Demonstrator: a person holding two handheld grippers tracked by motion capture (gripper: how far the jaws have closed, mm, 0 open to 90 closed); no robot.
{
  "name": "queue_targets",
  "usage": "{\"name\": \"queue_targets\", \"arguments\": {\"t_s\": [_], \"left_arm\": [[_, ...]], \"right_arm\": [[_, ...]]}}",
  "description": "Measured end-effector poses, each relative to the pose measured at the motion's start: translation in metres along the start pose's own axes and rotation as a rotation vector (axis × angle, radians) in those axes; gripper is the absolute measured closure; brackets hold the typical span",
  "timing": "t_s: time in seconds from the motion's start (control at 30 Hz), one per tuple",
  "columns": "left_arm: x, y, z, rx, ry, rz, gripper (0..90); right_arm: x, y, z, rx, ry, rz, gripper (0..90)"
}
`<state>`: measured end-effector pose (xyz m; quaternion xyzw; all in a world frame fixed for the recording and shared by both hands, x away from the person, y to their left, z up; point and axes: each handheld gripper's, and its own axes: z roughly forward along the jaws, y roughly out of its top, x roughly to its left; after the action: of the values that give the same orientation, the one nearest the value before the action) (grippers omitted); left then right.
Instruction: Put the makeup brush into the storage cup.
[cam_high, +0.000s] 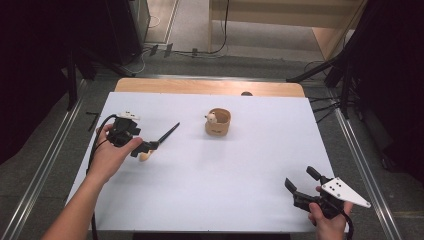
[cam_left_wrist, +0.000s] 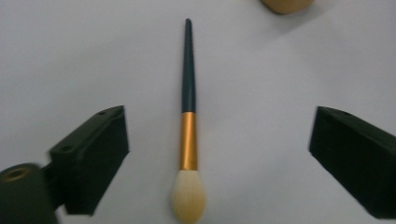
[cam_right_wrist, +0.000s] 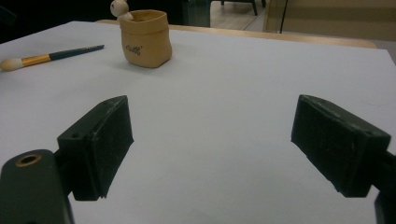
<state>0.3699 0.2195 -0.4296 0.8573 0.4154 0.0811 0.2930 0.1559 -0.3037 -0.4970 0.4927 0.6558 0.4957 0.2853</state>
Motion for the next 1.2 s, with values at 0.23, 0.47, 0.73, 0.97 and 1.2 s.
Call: {"name": "queue_targets", "arguments": {"t_s": [0.23, 0.47, 0.73, 0.97, 1.2], "left_arm": [[-0.007, 0.013, 0.024, 0.145, 0.015, 0.035, 32.8], [-0.009, 0.021, 0.037, 0.225, 0.061, 0.052, 42.5], [0.001, 0.019, 0.049, 0.299, 0.054, 0.039, 56.1], [0.007, 0.02, 0.057, 0.345, 0.021, 0.023, 63.4], [0.004, 0.021, 0.059, 0.389, 0.048, 0.069, 76.3]], "right_arm": [[0.001, -0.001, 0.002, 0.013, -0.006, -0.006, 13.8], [-0.001, -0.002, 0.002, 0.017, -0.007, -0.001, 13.8], [-0.001, -0.002, 0.001, 0.02, -0.008, 0.001, 13.9], [0.0, -0.002, 0.003, 0.027, -0.003, -0.004, 13.9], [-0.002, -0.003, 0.003, 0.032, -0.01, 0.004, 13.9]]}}
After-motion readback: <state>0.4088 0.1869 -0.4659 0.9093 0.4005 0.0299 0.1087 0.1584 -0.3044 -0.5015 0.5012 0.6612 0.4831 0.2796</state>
